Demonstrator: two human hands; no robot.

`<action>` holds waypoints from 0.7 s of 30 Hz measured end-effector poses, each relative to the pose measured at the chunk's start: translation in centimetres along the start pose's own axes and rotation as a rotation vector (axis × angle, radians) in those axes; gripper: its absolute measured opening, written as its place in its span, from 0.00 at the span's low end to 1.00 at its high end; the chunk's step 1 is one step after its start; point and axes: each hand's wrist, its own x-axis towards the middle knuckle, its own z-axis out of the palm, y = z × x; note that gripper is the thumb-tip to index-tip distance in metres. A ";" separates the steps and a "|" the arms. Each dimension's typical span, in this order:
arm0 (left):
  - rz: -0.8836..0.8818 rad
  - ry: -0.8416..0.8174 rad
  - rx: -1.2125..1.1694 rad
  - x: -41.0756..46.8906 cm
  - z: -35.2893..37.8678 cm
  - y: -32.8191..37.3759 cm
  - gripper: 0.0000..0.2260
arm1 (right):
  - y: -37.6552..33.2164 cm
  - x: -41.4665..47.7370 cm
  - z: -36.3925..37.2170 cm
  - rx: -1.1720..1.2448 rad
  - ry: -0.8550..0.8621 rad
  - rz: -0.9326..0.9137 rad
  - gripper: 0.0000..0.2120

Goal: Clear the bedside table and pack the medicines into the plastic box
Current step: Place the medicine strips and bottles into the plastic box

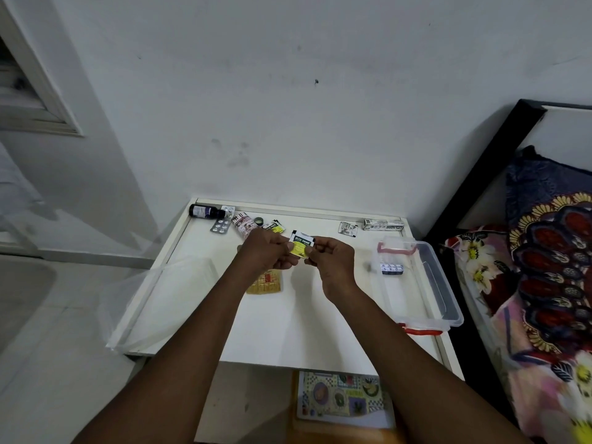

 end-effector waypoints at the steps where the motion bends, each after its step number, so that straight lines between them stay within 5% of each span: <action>1: -0.016 -0.004 -0.012 -0.1 -0.1 0.0 0.08 | 0.1 0.0 0.0 -0.001 -0.014 -0.011 0.12; 6: -0.086 0.159 -0.130 -0.1 -1.6 0.4 0.02 | 0.4 1.1 0.2 -0.142 -0.028 -0.027 0.07; 10: -0.103 0.389 -0.189 0.3 -4.8 0.2 0.05 | 1.5 3.0 -0.5 -0.902 -0.069 -0.359 0.13; 14: -0.115 0.386 -0.197 0.0 -6.5 -1.0 0.00 | 2.7 4.2 1.4 -1.304 -0.295 -0.337 0.20; 18: -0.114 0.378 -0.145 0.0 -7.5 -1.9 0.04 | 3.2 4.7 3.7 -1.262 -0.131 -0.313 0.10; 21: -0.115 0.359 -0.134 0.0 -7.9 -2.1 0.05 | 3.3 4.9 3.5 -0.996 -0.047 -0.290 0.06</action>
